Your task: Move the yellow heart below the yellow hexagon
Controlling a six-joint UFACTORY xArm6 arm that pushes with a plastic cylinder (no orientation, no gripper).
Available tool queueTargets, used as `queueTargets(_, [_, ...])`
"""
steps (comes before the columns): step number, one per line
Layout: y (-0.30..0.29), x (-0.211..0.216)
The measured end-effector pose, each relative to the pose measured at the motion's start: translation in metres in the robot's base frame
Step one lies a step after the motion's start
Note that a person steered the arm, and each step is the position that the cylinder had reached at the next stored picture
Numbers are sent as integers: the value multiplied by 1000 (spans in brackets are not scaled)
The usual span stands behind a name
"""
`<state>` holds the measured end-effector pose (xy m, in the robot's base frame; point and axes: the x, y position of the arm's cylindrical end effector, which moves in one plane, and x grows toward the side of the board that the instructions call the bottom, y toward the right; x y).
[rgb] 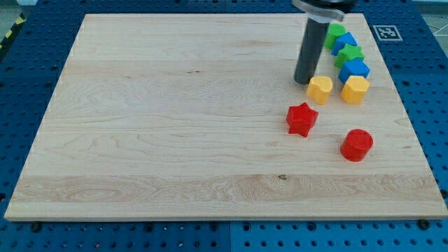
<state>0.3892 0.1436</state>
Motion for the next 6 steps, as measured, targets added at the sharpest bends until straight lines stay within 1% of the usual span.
queueTargets(1, [9, 19])
queueTargets(2, [21, 28])
queueTargets(4, [-5, 28])
queueTargets(6, [-5, 48])
